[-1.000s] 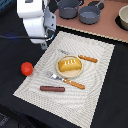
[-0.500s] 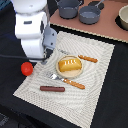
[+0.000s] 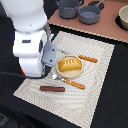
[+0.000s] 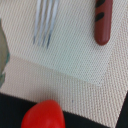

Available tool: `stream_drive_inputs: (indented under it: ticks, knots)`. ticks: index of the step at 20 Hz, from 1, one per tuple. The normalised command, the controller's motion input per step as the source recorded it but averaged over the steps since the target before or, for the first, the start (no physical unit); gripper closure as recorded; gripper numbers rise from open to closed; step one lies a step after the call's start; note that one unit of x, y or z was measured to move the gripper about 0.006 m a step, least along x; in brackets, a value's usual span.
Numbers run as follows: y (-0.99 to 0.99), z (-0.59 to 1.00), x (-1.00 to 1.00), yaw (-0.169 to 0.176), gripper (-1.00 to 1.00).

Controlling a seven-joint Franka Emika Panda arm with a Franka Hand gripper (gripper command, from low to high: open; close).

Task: Interact with the objects in diverse but meaningful ways.

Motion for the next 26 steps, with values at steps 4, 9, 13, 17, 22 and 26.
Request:
stream_drive_inputs:
  ticks: [4, 9, 13, 17, 22, 26]
  knots:
    - [-0.51, 0.00, 0.71, -0.031, -1.00]
    - [-0.44, 0.00, 0.71, -0.011, -1.00]
    - [-0.35, -0.01, 0.59, -0.002, -1.00]
    - [-0.17, -0.09, 0.19, 0.008, -1.00]
    - [-0.09, -0.16, 0.00, 0.015, -1.00]
    - [-0.09, -0.07, 0.07, 0.001, -1.00]
